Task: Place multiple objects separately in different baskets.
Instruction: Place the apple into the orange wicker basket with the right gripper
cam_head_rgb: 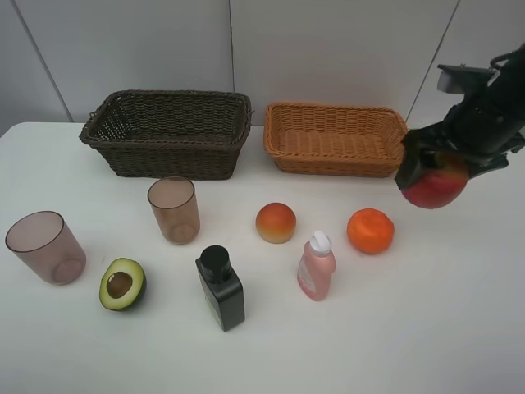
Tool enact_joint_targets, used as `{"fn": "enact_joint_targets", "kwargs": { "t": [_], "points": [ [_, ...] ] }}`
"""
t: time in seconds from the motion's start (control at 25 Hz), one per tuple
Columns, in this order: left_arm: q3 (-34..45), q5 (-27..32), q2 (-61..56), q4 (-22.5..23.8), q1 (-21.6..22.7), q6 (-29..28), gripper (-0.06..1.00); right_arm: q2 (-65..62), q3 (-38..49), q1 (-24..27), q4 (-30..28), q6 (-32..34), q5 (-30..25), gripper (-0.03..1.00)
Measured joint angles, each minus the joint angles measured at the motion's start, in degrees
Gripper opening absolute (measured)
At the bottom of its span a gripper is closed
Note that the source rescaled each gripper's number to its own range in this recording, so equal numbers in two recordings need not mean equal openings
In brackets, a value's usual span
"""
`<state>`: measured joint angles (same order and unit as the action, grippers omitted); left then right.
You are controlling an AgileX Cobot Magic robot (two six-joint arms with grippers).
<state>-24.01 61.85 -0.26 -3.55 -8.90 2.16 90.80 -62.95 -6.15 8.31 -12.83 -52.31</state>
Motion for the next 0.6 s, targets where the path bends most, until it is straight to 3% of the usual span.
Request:
{"fn": "enact_joint_targets", "kwargs": {
  "t": [0.2,0.6],
  "points": [
    [0.0,0.0,0.0,0.0,0.0,0.0,1.00,0.0,-5.5,0.0,-0.9,0.2,0.6,0.71],
    [0.0,0.0,0.0,0.0,0.0,0.0,1.00,2.5,-10.4,0.0,-3.0,0.2,11.0,0.71]
  ]
}}
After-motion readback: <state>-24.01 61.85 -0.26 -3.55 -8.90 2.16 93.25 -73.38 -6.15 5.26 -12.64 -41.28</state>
